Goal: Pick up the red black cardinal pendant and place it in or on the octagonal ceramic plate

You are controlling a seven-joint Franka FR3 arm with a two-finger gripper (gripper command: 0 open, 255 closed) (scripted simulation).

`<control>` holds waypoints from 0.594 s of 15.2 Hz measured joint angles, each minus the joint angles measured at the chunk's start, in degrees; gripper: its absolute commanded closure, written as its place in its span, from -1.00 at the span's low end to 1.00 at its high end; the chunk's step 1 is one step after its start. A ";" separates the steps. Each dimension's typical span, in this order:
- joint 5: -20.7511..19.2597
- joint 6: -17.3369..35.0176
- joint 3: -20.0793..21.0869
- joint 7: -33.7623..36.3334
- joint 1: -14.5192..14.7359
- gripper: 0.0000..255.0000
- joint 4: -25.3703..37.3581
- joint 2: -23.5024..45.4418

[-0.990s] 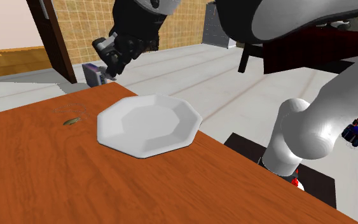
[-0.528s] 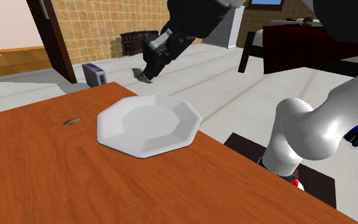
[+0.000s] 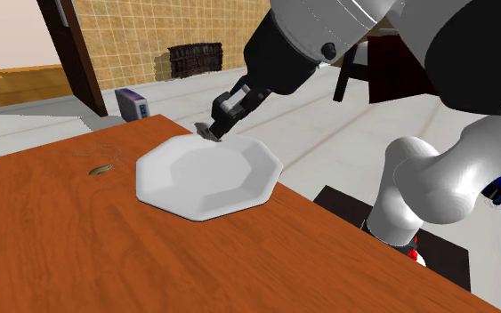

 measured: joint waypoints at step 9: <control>0.00 5.56 1.50 2.26 0.29 1.00 -6.28 -0.50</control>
